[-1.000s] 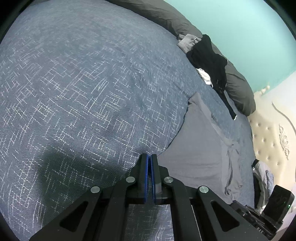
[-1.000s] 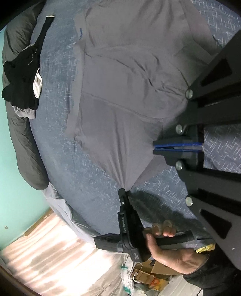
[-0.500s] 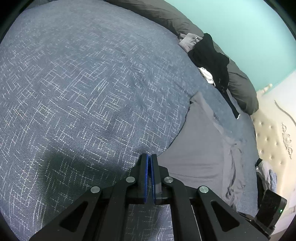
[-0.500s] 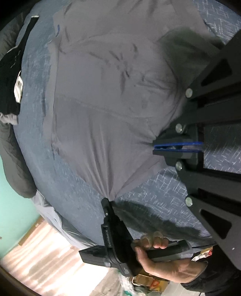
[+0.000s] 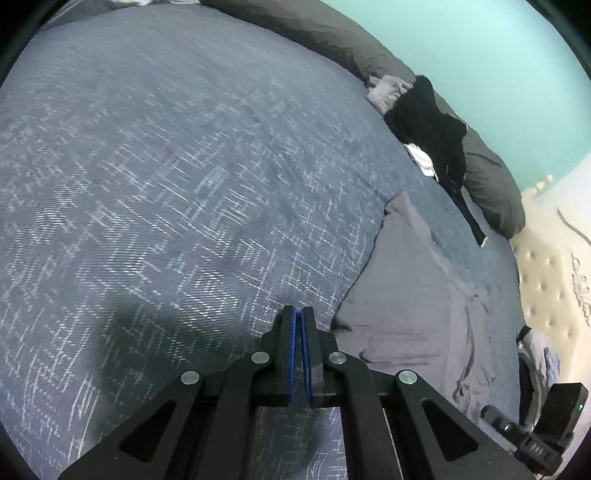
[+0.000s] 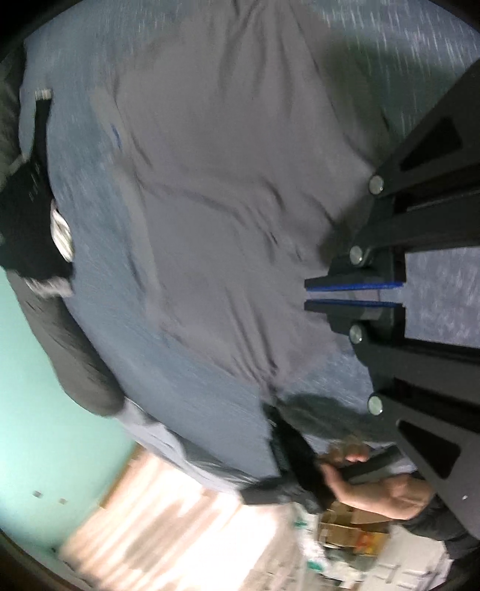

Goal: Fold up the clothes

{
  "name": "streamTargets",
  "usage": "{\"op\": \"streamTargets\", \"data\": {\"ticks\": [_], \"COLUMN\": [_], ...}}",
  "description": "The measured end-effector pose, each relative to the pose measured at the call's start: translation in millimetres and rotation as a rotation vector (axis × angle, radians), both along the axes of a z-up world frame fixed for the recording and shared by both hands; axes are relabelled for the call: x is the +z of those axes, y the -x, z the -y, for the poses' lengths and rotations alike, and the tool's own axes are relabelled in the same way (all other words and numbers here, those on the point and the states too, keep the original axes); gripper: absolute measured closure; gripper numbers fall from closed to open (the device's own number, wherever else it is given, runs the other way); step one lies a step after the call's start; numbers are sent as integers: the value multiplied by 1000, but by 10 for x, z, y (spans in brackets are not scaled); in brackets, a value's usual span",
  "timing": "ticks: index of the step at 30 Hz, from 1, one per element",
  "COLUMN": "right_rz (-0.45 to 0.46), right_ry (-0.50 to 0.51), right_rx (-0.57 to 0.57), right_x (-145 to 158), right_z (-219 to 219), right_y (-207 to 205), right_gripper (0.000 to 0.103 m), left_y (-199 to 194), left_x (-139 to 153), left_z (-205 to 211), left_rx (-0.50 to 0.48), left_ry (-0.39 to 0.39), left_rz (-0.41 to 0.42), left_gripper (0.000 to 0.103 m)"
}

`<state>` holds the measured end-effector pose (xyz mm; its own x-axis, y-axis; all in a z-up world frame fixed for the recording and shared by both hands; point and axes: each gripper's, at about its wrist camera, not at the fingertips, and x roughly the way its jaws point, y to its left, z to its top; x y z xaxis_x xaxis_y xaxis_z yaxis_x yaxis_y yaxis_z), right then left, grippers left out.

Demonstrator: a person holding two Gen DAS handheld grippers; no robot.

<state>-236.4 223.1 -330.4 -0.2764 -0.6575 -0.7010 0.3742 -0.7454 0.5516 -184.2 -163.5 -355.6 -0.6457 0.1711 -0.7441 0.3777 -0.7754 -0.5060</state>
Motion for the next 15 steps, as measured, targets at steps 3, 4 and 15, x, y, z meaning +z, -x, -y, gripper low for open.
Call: {"op": "streamTargets", "data": {"ticks": [3,4,15], "right_rz": [31,44,129], "right_ry": [1,3,53], "right_rx": [-93,-129,-427], "right_x": [-42,-65,-250], "right_z": [-281,-382,-1366], "right_y": [120,151,206], "right_gripper": [99,99,66], "left_y": [-38,-39,6], "left_x": [56,81,125], "left_z": [-33,-83,-733], "left_rx": [19,12,-119], "left_ry": [10,12,23], "left_rz": [-13,-19,-27], "left_gripper": [100,99,99]}}
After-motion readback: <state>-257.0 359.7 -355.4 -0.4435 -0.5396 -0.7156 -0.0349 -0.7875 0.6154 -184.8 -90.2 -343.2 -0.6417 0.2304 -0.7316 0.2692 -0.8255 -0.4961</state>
